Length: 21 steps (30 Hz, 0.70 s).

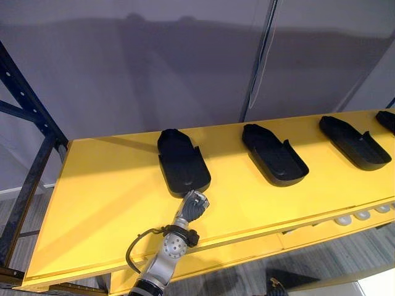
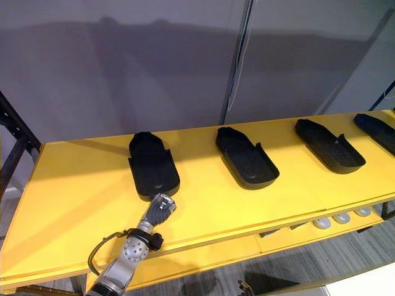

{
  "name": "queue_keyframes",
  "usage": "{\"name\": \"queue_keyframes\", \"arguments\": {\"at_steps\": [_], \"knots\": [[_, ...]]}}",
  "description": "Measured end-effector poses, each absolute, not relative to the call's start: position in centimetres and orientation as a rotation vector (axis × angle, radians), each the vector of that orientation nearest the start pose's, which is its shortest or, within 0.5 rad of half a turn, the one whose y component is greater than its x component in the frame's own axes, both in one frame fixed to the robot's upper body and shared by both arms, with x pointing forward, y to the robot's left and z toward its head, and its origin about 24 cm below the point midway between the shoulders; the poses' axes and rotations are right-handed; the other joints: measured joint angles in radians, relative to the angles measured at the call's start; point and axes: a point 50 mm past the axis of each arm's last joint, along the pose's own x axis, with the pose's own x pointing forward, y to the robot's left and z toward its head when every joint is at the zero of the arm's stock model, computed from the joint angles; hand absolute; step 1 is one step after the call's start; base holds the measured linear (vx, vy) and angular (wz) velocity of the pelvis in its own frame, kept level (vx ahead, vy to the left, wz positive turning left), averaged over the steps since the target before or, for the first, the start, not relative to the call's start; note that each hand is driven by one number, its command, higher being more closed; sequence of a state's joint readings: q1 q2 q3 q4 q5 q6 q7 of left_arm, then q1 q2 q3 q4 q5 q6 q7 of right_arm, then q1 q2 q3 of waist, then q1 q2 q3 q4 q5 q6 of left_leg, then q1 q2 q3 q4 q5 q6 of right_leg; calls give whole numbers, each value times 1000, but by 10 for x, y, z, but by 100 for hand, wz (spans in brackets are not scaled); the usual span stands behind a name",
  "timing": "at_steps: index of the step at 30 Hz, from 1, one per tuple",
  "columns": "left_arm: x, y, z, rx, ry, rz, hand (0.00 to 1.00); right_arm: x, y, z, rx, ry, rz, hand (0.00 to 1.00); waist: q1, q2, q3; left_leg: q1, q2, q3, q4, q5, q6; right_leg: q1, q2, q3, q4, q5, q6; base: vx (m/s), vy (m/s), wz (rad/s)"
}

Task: Walk over and take plastic housings, then place them on the shelf

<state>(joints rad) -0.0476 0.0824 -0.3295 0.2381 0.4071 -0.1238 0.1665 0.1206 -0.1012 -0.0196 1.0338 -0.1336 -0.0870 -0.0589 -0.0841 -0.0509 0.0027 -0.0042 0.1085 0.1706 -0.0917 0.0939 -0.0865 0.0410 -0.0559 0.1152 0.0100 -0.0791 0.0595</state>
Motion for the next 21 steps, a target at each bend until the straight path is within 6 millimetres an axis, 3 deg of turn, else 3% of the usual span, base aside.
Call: {"name": "queue_keyframes", "arguments": {"at_steps": [14,16,18,20,21], "knots": [[247,95,11,481,-24,-193,100,89,-195,-160,-228,1063,-57,0,-1,-5,0,1,-1,-8,0,0,0,10,-2,-15,-5,0,0,0,0,2],[243,97,20,451,-56,-178,100,89,-196,-160,-229,1064,-57,0,0,-5,1,0,-1,-10,0,0,0,10,-2,-17,-5,0,0,1,1,2],[237,98,46,398,-161,-150,100,88,-197,-160,-232,1067,-59,0,2,-6,1,-4,-1,-14,0,0,0,10,-3,-19,-4,0,0,11,4,5],[231,103,89,330,-346,-96,100,85,-198,-160,-235,1075,-61,0,14,-6,1,-12,-2,-17,1,2,1,7,-3,-20,0,0,0,20,3,4],[229,106,99,316,-389,-79,100,84,-198,-161,-235,1080,-61,0,16,-6,1,-11,-2,-18,3,2,1,9,-3,-19,0,0,0,7,4,8]]}}
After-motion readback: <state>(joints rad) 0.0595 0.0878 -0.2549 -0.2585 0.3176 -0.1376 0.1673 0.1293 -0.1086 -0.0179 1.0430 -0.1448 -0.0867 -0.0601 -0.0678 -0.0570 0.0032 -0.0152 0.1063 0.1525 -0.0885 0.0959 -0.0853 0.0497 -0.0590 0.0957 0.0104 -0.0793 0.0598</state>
